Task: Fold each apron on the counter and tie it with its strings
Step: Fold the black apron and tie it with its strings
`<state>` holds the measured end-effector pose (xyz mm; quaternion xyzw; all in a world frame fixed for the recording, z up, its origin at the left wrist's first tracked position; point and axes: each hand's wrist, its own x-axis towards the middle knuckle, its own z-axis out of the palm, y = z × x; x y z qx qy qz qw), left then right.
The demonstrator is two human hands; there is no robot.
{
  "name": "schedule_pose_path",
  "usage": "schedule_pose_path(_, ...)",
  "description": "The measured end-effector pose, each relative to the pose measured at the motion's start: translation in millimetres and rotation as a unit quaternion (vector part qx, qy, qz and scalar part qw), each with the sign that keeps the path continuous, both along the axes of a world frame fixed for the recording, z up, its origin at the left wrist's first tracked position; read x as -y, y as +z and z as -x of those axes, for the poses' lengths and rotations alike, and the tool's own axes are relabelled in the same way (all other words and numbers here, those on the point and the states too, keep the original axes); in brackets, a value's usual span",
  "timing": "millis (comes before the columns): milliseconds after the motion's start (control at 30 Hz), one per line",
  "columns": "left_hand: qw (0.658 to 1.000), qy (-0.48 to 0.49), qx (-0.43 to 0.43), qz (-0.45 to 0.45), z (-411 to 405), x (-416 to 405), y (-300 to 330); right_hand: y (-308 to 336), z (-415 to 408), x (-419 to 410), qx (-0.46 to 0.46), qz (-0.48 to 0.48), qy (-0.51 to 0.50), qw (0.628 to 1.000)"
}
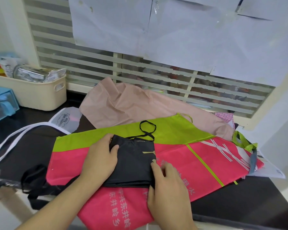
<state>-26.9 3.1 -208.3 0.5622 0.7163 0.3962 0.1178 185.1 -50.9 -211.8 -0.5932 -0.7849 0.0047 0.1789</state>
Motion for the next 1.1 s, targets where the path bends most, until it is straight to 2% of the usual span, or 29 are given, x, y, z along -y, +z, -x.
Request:
schedule_pose_path(100,0.990,0.029,-0.131,0.049,-5,4,4,0,-2,-1,-0.024,-0.027,0.020,0.999)
schedule_pose_path(300,0.970,0.040,-0.224,0.084,-10,9,7,4,-2,-4,0.012,-0.021,0.040,0.999)
schedule_pose_path(400,0.959,0.026,-0.280,0.046,-10,8,11,25,1,-7,0.011,0.024,0.046,0.999)
schedule_pose_path(500,0.957,-0.083,-0.278,-0.029,-21,8,8,38,11,-26,-0.052,-0.005,0.038,0.998)
schedule_pose_path(567,0.950,-0.159,-0.268,0.026,-30,13,-1,28,20,-38,-0.044,0.009,0.078,0.996)
schedule_pose_path(633,0.929,-0.190,-0.297,0.115,-27,15,-15,7,24,-44,0.005,0.070,0.125,0.990)
schedule_pose_path(733,0.924,-0.183,-0.303,0.145,-10,12,-19,-10,7,-48,0.062,0.115,0.123,0.984)
schedule_pose_path(933,0.932,-0.126,-0.287,0.179,13,22,-14,-9,-30,-49,0.078,0.124,0.075,0.986)
schedule_pose_path(1033,0.942,-0.106,-0.272,0.167,11,24,-15,-6,-36,-47,0.044,0.125,0.072,0.989)
schedule_pose_path(1100,0.945,-0.105,-0.267,0.159,11,24,-18,-1,-39,-47,-0.033,0.112,0.067,0.991)
